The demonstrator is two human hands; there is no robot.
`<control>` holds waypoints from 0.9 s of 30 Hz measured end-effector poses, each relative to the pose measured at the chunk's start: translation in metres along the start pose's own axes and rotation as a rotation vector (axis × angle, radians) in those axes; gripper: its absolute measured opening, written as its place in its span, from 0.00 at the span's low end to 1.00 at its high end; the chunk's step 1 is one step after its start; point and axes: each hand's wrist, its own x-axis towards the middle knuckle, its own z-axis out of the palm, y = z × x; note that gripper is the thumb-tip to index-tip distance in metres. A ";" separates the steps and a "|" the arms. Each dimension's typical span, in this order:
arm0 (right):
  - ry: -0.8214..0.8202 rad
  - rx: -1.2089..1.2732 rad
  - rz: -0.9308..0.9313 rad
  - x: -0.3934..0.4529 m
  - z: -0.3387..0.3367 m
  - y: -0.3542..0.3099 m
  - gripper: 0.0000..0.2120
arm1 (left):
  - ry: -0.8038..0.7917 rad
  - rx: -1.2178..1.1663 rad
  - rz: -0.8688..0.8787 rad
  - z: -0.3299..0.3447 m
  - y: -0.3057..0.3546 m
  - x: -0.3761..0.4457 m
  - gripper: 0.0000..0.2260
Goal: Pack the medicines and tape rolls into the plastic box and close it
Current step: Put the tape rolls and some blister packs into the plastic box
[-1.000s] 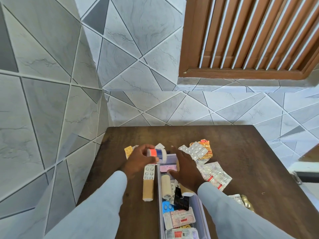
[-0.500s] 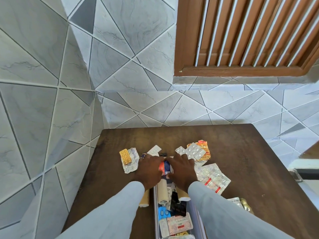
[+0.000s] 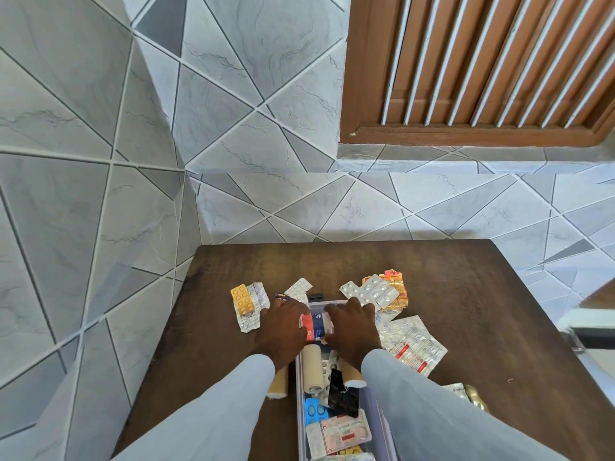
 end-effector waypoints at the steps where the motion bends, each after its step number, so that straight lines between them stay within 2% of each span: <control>1: 0.002 0.006 0.003 -0.001 0.000 -0.001 0.26 | 0.005 -0.034 0.003 0.001 -0.003 -0.002 0.17; 6: 0.040 0.046 0.023 -0.010 -0.002 -0.007 0.24 | 0.050 -0.164 0.028 -0.006 -0.008 -0.014 0.14; 14: 0.180 0.243 0.114 -0.035 -0.012 -0.018 0.23 | 0.155 -0.266 -0.070 -0.022 -0.036 -0.038 0.10; 22: 0.208 0.343 0.276 -0.081 -0.021 0.006 0.21 | 0.155 -0.318 -0.150 -0.011 -0.026 -0.052 0.11; 27: 0.150 0.313 0.293 -0.103 -0.017 0.030 0.20 | 0.061 -0.323 -0.261 0.009 -0.027 -0.066 0.16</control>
